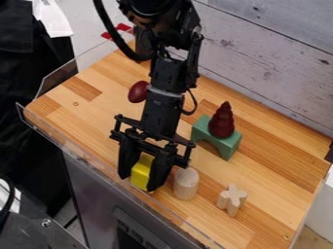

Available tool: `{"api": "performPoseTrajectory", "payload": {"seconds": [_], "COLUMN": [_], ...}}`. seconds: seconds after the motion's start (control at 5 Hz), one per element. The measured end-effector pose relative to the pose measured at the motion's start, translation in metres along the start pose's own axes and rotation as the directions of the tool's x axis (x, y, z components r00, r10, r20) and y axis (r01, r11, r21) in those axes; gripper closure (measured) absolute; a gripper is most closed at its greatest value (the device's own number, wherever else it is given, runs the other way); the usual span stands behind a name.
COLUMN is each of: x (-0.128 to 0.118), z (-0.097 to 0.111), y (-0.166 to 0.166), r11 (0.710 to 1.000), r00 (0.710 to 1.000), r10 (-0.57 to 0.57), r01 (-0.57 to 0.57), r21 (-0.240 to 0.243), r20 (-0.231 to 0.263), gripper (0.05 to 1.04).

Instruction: Move the the Yellow Object to the centre of the table

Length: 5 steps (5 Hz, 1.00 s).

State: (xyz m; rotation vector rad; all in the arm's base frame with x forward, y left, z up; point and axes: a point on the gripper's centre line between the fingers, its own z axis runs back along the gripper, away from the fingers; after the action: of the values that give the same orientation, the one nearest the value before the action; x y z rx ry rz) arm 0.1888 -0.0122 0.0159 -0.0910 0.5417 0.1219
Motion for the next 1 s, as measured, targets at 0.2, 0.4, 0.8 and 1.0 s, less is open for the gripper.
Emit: {"api": "performPoseTrajectory", "payload": {"seconds": [0.2, 0.4, 0.8, 1.0], "x": [0.001, 0.004, 0.021, 0.026], "z": [0.000, 0.000, 0.008, 0.012], "y": [0.000, 0.001, 0.004, 0.008], "r11": [1.000, 1.000, 0.998, 0.998], "r00": [1.000, 0.999, 0.984, 0.979], "r10": [-0.011, -0.023, -0.047, -0.029], "r01": [0.011, 0.024, 0.055, 0.040], "r21": [-0.003, -0.013, -0.043, -0.049], "r20": [0.008, 0.025, 0.175, 0.202], "gripper": [0.523, 0.523, 0.523, 0.523]}}
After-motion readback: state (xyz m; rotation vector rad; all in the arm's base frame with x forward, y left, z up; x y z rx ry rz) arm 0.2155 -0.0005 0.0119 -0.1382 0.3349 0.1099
